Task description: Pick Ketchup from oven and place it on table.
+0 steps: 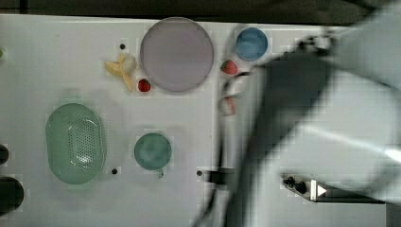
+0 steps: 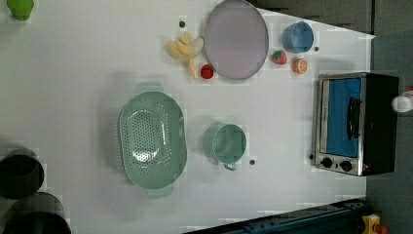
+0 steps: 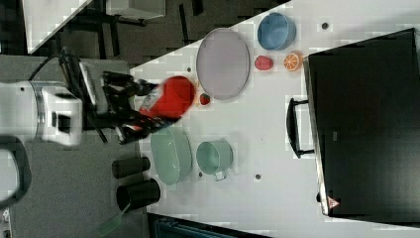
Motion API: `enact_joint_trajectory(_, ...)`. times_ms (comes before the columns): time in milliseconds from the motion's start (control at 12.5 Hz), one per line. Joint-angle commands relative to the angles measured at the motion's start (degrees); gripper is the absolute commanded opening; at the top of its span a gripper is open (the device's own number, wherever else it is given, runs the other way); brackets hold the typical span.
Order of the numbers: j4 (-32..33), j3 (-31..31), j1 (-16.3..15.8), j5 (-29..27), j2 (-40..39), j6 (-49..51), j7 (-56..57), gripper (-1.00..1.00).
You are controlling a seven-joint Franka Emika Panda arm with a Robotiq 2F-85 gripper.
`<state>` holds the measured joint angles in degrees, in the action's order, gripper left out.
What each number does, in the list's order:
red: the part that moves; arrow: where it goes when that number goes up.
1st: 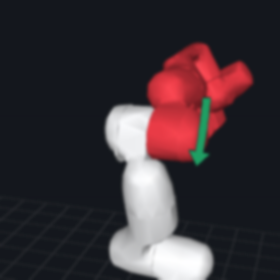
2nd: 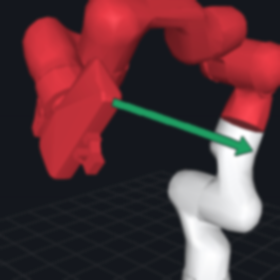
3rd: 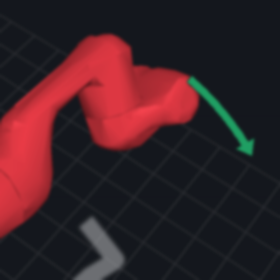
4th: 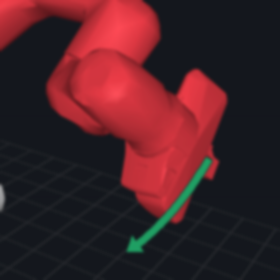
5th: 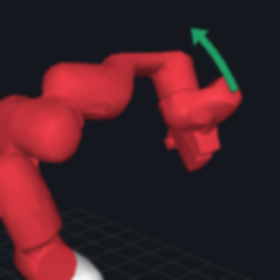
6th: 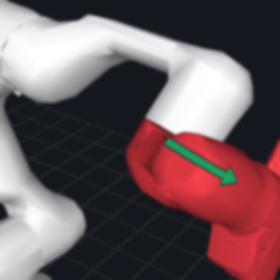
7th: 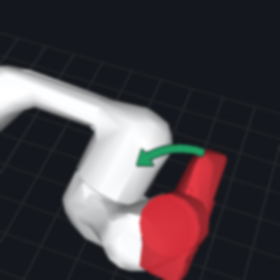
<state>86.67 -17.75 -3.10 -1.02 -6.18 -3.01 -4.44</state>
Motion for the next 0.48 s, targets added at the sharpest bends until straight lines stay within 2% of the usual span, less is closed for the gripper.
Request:
enact_joint_trajectory(80, 4.13, 5.86, -5.44, -0.79, -1.45, 0.76, 0.78, 0.27)
enact_joint_trajectory(320, 11.81, 8.68, -5.91, -0.34, -1.45, -1.7, 0.69, 0.27)
enact_joint_trajectory(480, 17.9, 8.74, -5.97, 0.9, -1.45, -7.06, 0.43, 0.27)
